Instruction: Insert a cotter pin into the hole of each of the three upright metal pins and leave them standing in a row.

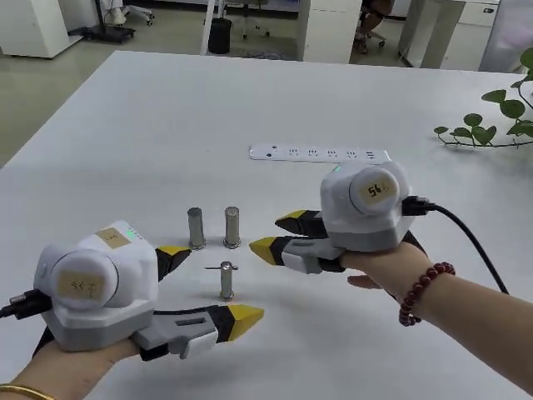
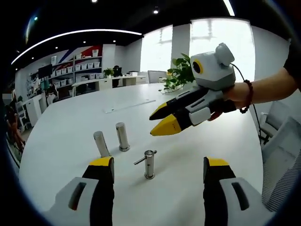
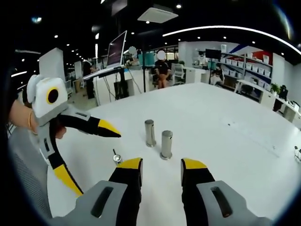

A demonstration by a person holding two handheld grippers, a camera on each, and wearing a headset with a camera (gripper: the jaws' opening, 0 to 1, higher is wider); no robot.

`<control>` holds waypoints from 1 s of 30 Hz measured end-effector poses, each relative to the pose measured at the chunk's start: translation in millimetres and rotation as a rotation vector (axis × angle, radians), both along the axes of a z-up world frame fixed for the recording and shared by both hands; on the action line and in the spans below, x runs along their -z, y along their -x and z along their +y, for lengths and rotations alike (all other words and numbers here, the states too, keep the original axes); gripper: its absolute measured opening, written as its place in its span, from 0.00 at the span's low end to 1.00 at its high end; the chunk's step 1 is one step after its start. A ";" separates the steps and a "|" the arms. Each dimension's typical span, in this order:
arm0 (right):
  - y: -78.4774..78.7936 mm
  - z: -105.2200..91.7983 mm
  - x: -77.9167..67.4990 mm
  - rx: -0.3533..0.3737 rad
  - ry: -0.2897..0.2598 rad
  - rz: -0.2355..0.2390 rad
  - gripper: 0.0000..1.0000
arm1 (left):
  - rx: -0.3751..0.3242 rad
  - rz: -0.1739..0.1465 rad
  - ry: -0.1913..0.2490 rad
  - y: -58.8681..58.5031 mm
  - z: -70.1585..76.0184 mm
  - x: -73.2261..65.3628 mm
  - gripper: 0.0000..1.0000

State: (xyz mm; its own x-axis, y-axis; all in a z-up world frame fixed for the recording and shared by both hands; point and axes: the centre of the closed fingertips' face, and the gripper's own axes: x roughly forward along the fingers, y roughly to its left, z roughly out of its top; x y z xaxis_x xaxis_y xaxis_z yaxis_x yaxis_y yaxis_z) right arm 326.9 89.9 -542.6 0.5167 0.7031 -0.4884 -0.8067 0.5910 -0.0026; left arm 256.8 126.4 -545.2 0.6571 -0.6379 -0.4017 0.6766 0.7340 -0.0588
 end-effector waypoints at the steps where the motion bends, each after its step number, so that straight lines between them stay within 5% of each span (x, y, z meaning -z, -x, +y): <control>1: -2.1 1.9 -0.8 0.004 -0.010 -0.003 0.28 | -0.001 -0.001 -0.001 0.8 0.3 -0.7 0.78; 10: -20.3 19.2 0.6 0.032 -0.060 -0.015 0.26 | -0.021 0.015 0.026 4.7 2.4 -3.3 0.88; 20: -33.9 34.1 7.4 0.037 -0.071 -0.031 0.22 | -0.018 0.004 0.003 4.9 8.2 -3.4 0.97; 30: -42.1 43.1 23.2 0.054 -0.079 0.005 0.18 | -0.025 0.022 0.019 8.1 10.4 -2.5 0.99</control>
State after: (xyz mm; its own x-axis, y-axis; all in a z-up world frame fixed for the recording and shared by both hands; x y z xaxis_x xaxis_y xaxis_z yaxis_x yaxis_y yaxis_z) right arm 369.0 133.0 -565.8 0.5528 0.7106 -0.4352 -0.7733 0.6321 0.0498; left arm 248.7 136.8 -542.7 0.6639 -0.6290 -0.4045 0.6566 0.7492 -0.0875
